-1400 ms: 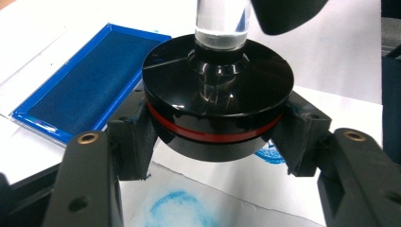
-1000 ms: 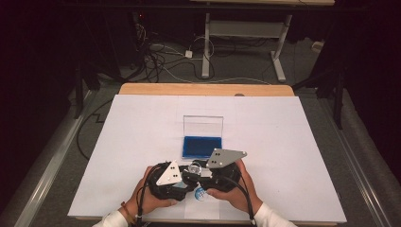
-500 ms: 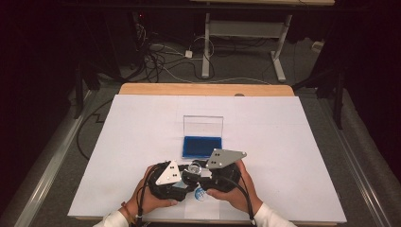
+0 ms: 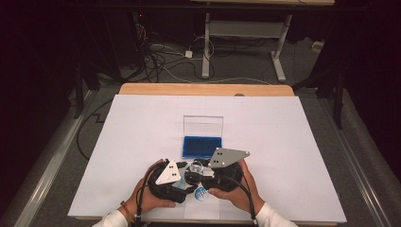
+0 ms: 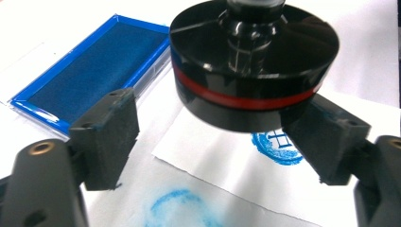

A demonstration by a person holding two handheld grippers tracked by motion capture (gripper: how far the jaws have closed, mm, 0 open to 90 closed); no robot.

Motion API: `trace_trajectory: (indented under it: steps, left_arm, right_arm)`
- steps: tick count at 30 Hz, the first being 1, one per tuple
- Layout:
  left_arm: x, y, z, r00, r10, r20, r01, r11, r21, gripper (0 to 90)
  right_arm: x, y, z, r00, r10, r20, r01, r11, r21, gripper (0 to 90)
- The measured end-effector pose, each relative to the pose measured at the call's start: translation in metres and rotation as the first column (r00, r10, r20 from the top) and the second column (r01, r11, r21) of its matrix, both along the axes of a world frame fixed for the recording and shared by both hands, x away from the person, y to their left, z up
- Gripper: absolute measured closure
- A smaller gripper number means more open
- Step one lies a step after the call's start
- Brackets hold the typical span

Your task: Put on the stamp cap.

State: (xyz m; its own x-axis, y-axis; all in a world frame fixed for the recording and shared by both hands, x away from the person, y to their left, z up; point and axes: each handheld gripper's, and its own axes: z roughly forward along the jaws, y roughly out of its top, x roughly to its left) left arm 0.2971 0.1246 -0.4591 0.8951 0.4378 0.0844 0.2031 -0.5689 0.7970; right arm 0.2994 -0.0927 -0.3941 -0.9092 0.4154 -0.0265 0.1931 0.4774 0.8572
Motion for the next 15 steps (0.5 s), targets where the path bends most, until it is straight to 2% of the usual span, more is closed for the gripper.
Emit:
trace_trajectory:
  steps: [7,15]
  left_arm:
    - [0.000,0.005,-0.001,0.9999,-0.006,0.014,0.006,0.9997,0.023,18.1]
    - [0.000,0.020,0.004,0.9989,0.006,0.047,-0.007,0.9998,0.017,16.5]
  right_arm:
    - [-0.001,-0.004,0.004,0.9999,-0.001,0.013,0.001,1.0000,0.007,57.1]
    - [0.000,-0.011,0.008,0.9996,-0.010,0.025,0.010,0.9999,0.012,57.1]
